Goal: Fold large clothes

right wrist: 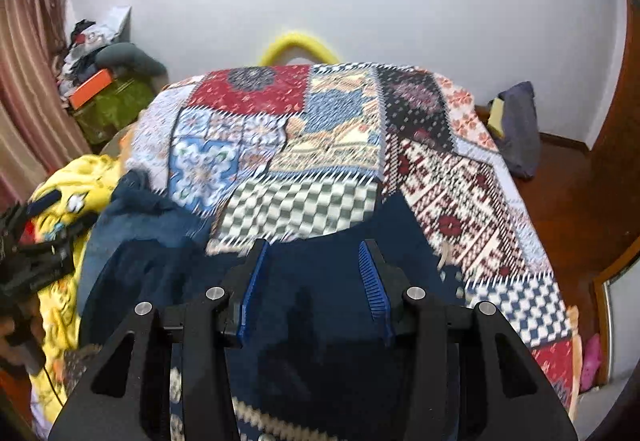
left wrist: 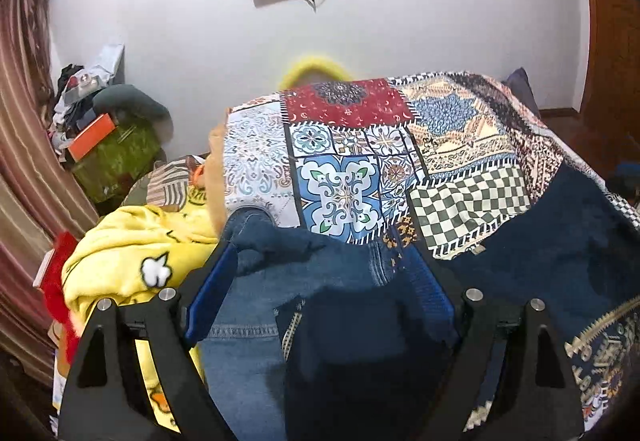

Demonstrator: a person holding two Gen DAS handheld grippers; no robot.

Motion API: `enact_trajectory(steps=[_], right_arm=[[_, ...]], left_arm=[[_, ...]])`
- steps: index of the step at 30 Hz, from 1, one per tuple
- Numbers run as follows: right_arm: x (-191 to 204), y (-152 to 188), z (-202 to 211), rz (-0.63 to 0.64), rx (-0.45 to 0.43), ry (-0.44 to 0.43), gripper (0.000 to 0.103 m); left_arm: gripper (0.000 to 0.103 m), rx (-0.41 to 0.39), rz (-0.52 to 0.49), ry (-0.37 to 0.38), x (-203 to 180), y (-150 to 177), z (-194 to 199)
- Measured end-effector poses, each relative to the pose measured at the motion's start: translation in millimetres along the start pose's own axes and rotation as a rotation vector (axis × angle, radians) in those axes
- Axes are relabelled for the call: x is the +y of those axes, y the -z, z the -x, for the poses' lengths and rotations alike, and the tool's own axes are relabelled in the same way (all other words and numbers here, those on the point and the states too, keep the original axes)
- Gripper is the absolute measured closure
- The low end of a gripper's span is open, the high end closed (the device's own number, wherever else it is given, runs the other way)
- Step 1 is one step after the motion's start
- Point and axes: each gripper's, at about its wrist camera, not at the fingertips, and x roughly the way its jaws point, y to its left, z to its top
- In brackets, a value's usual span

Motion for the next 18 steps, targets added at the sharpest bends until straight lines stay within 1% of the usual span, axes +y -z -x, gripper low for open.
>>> enact_trajectory(steps=[3, 4, 6, 9, 11, 12, 14, 16, 18], right_arm=[[14, 15, 2, 0.051, 0.025, -0.024, 0.061], [21, 19, 0, 0.071, 0.033, -0.033, 0.061], [31, 32, -2, 0.105, 0.053, -0.052, 0.061], [45, 53, -11, 0.159, 0.113, -0.082, 0.059], [47, 65, -20, 0.19, 0.152, -0.08, 0.056], [46, 74, -24, 0.203, 0.155, -0.054, 0.053], [39, 83, -24, 0.199, 0.129, -0.013, 0.029], [27, 89, -19, 0.179, 0.117, 0.017, 0.023], [14, 94, -16, 0.157, 0.132, 0.018, 0.022]], left_arm=[[0.018, 0.027, 0.034, 0.098, -1, 11, 9], [0.018, 0.04, 0.032, 0.139, -4, 18, 11], [0.018, 0.07, 0.015, 0.184, -16, 33, 13], [0.018, 0.135, 0.002, 0.272, -36, 62, 10], [0.018, 0.183, 0.004, 0.306, -48, 82, 5], [0.017, 0.191, 0.007, 0.3, -51, 90, 3], [0.016, 0.182, 0.034, 0.292, -50, 104, 1], [0.012, 0.179, 0.112, 0.322, -38, 114, 0], [0.011, 0.185, 0.167, 0.337, -26, 124, 3]])
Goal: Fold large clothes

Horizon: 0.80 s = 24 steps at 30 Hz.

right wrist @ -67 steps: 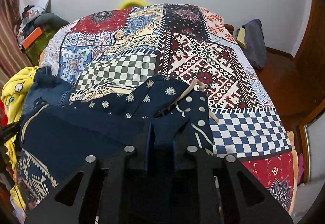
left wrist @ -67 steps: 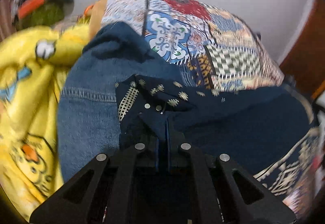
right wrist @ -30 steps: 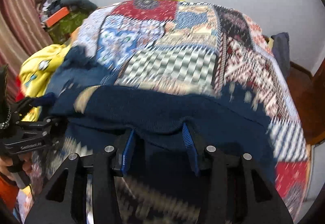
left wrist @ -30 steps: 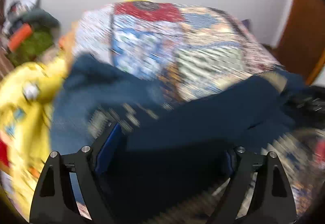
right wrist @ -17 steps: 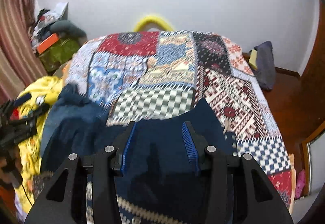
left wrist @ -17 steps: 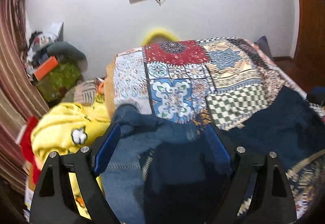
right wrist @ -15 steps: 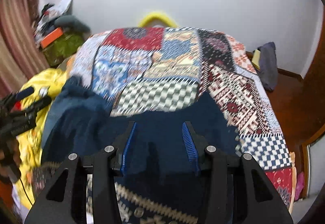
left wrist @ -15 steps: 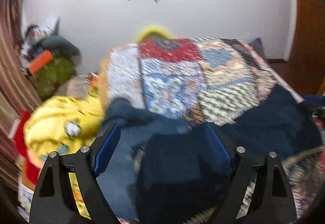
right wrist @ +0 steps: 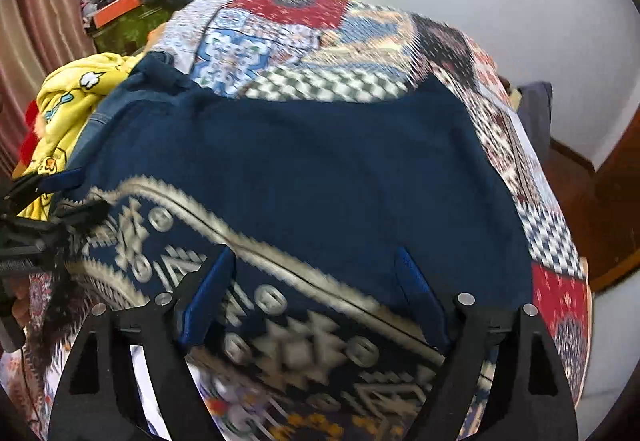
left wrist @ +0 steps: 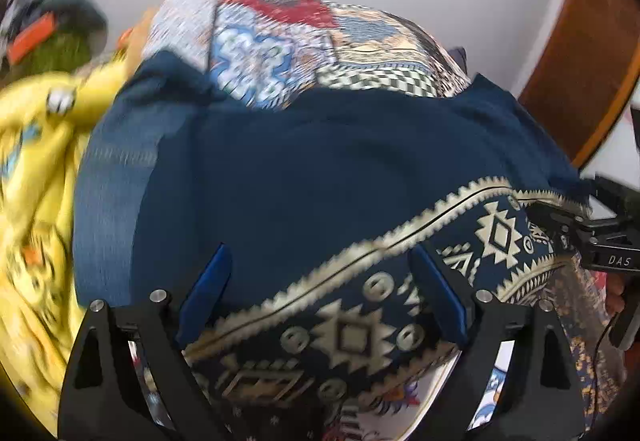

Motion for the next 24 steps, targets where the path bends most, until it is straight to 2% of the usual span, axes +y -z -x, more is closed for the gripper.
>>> enact_trajectory(steps=[1, 3, 4, 8, 9, 12, 15, 19, 24], right_arm=[[-6, 4, 3, -0.009, 0.004, 0.006, 0.022], [-18, 10, 10, -0.022, 0.007, 0.027, 0.022], [-23, 14, 14, -0.029, 0.01, 0.041, 0.022], [-50, 29, 28, -0.099, 0.019, 0.054, 0.022], [-58, 33, 32, -0.13, 0.024, 0.058, 0.022], [-78, 45, 40, -0.197, 0.053, 0.141, 0.022], [-93, 56, 54, -0.252, 0.048, 0.131, 0.022], [-98, 62, 74, -0.28, 0.024, 0.128, 0.022], [-90, 61, 91, -0.262, -0.015, 0.111, 0.022]], left_arm=[[0.011, -0.005, 0.016, -0.006, 5, 4, 3], [0.011, 0.008, -0.002, -0.118, 13, 17, 7], [0.011, 0.01, -0.02, -0.15, 18, 25, 10], [0.011, 0.054, 0.01, -0.234, 38, 47, 24], [0.011, 0.06, 0.023, -0.246, 43, 52, 30], [0.011, 0.062, 0.079, -0.269, 60, 66, 48], [0.011, 0.083, 0.133, -0.253, 70, 74, 62], [0.011, 0.065, 0.226, -0.142, 70, 82, 78], [0.013, 0.044, 0.44, 0.212, 63, 81, 76]])
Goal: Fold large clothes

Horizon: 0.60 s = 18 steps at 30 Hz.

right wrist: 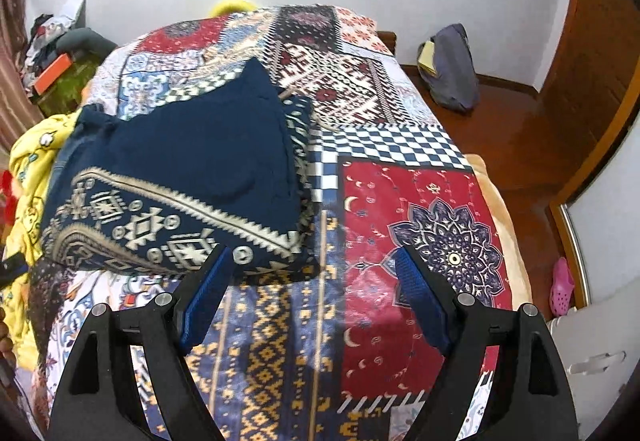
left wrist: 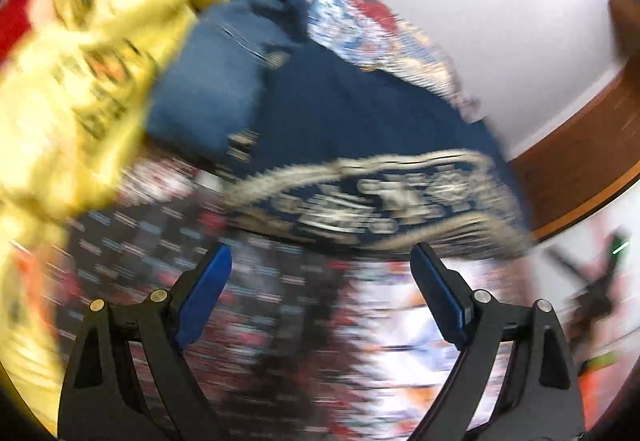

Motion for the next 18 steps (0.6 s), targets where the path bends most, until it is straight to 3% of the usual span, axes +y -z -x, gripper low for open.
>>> enact_trajectory(steps=[3, 9, 11, 16, 18], right_arm=[[9, 4, 2, 0.015, -0.011, -0.033, 0.022], [29, 8, -4, 0.08, -0.011, -0.039, 0.022], [33, 9, -6, 0.098, -0.002, -0.042, 0.022], [40, 13, -18, 0.111, 0.018, -0.048, 0.022], [41, 15, -23, 0.107, 0.031, -0.052, 0.022]], left_arm=[[0.013, 0.024, 0.091, 0.13, -2, 2, -13], [0.013, 0.078, 0.244, 0.17, 10, 0, -60], [0.013, 0.046, 0.279, 0.191, 15, -3, -69], [0.015, -0.068, 0.3, 0.15, 15, -23, -80], [0.026, -0.097, 0.305, 0.088, 14, -32, -89]])
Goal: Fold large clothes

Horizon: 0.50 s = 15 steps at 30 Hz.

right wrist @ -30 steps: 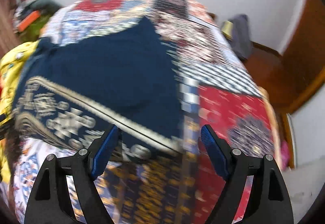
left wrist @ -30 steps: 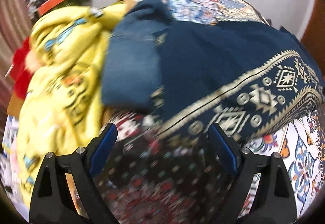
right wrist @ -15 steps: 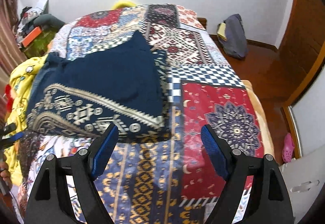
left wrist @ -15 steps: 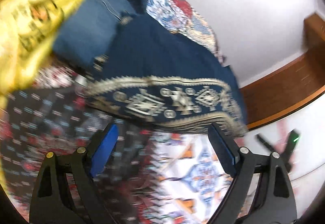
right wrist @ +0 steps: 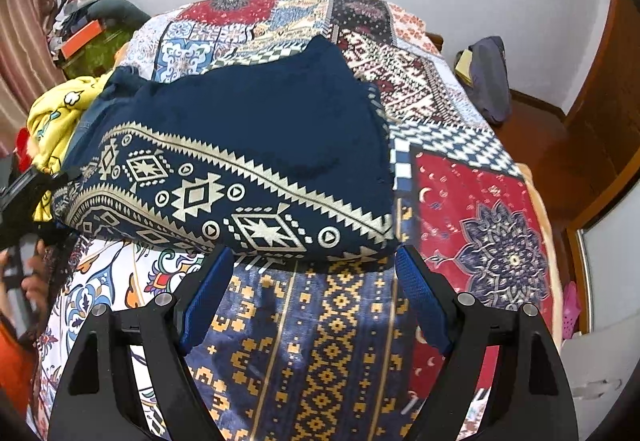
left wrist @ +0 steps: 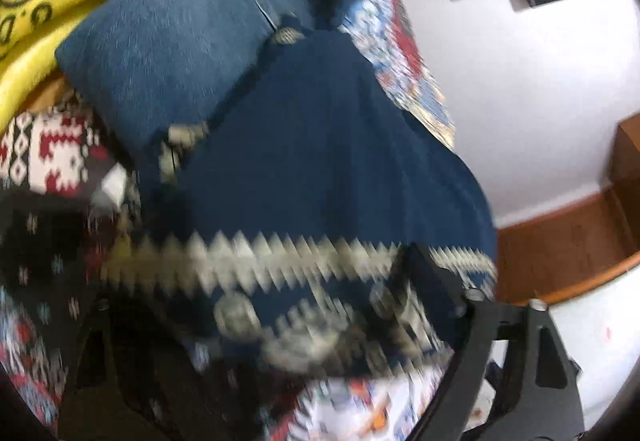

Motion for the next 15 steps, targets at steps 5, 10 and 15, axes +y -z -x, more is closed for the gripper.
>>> enact_trajectory(steps=[5, 10, 15], right_arm=[[5, 2, -4, 0.01, 0.035, -0.005, 0.022], [9, 4, 6, 0.047, 0.045, 0.006, 0.022], [34, -9, 21, 0.106, 0.021, 0.008, 0.022]], left_arm=[[0.05, 0.009, -0.049, -0.096, -11, -10, -12], [0.082, -0.034, -0.124, -0.112, -30, -7, 21], [0.087, -0.173, -0.308, -0.115, -85, 5, 77]])
